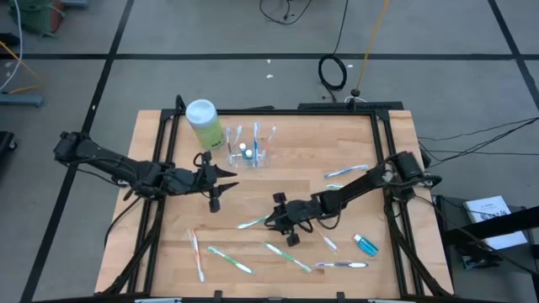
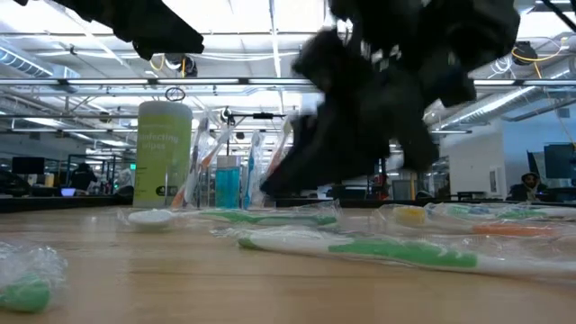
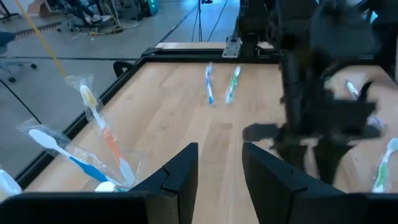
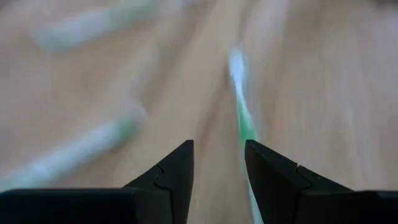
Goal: Pick & Place toothbrushing station
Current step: Put the green toothbrush into the transparent organizer
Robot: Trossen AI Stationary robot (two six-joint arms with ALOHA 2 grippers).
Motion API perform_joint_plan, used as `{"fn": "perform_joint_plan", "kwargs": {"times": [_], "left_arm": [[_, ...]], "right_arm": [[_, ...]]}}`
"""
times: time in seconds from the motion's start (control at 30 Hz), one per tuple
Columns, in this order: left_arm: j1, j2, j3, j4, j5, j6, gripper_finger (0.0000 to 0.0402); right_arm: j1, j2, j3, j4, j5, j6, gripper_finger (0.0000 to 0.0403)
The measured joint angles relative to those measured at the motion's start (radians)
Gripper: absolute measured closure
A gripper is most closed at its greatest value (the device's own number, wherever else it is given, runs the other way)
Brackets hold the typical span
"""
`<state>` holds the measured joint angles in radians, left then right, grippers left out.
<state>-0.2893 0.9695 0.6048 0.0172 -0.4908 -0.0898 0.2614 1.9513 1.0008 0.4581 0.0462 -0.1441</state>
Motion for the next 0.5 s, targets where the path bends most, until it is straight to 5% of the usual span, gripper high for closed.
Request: {"fn": "perform_joint_plan", "kwargs": {"times": [0.5], "left_arm": [[-0.001, 0.0, 0.0, -0.009, 0.047, -0.01, 0.027]], "right_arm": [[-0.082, 0.124, 0.011, 0.024, 0.054, 0.037, 0.0286]]}}
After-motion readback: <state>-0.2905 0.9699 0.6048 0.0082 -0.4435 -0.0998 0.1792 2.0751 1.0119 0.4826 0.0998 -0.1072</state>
